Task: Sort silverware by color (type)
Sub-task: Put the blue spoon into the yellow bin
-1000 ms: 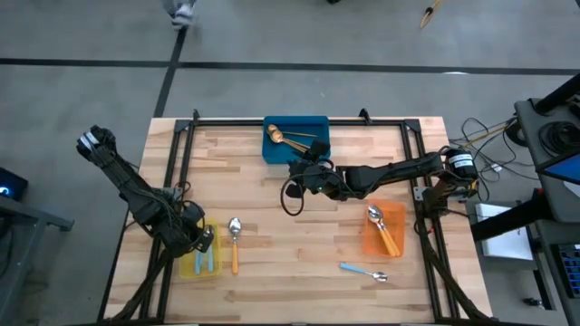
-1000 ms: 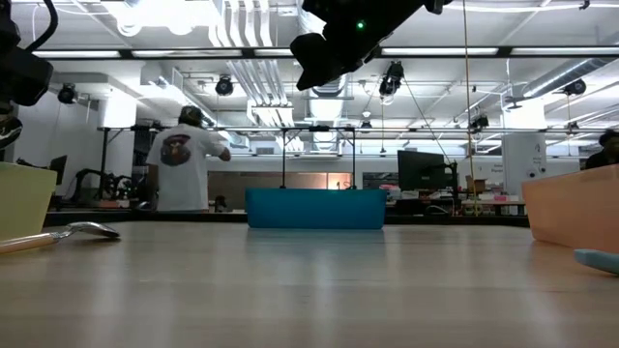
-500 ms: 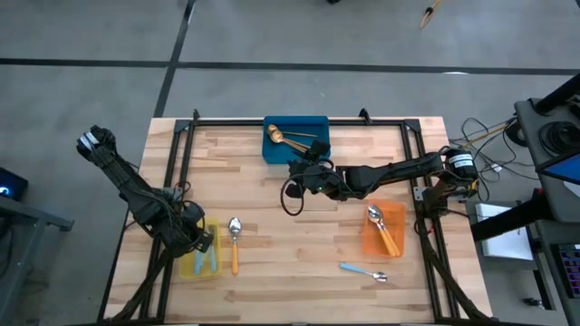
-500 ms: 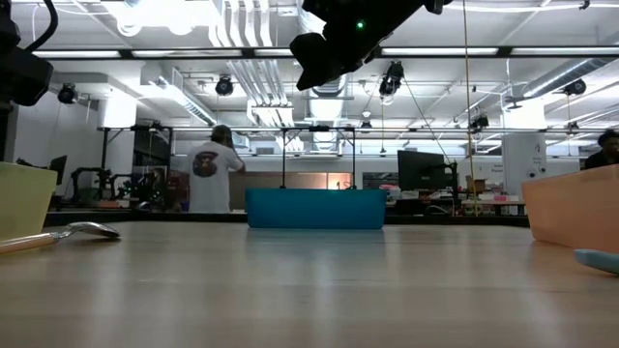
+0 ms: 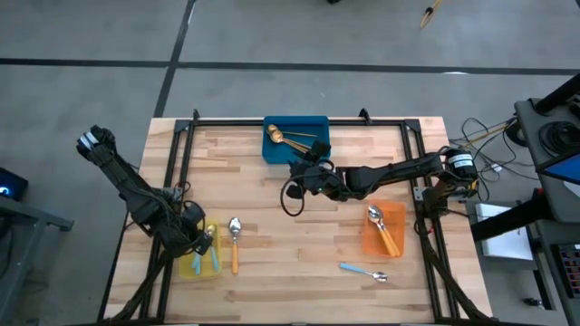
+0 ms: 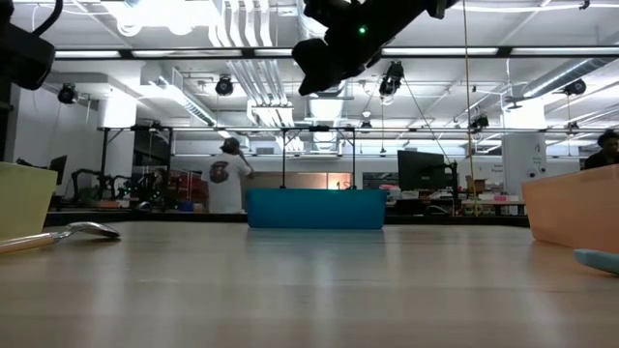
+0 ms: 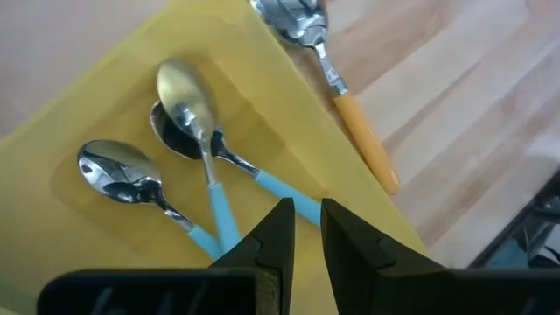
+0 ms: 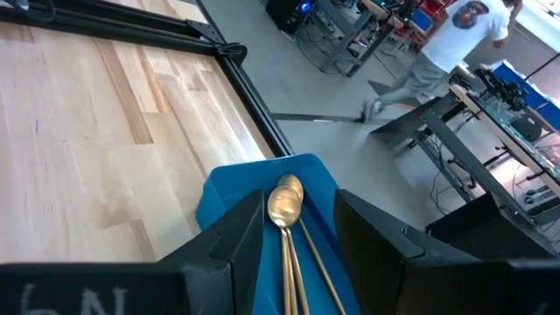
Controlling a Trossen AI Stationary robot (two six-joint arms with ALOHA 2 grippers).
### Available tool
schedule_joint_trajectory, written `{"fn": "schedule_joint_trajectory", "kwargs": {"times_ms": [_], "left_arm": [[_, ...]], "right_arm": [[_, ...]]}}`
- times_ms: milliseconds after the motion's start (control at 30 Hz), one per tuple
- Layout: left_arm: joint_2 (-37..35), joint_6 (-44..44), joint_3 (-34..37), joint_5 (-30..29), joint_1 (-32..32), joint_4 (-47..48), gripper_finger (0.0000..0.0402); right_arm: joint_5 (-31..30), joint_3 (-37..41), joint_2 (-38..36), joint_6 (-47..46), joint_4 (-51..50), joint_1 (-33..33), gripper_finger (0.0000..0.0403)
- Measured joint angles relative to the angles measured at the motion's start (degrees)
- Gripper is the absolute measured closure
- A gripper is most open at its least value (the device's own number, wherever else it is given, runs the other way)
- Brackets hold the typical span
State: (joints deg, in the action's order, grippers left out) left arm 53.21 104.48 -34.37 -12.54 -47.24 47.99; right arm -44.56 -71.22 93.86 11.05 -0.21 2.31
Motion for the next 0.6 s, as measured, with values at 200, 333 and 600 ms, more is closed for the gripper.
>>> {"fn": "schedule_joint_trajectory", "kwargs": {"times_ms": [200,333,600], "left_arm": [[1.05,-1.46,-0.32,0.41,0.02,0.00,0.0360],[3.69,-0.07,-0.32,4.85,0.02,0.00,0.0360],[9.95,1.52,-0.67,7.23,0.02,-0.25,0.0317]], "right_arm": [[-0.02,0.18,0.00,0.02,0.00,0.00,0.0271],[-0.03,0.18,0.00,1.45,0.00,-0.11,0.0271],[-0.02,0.18,0.00,2.53,0.04,-1.57,0.0271]]}}
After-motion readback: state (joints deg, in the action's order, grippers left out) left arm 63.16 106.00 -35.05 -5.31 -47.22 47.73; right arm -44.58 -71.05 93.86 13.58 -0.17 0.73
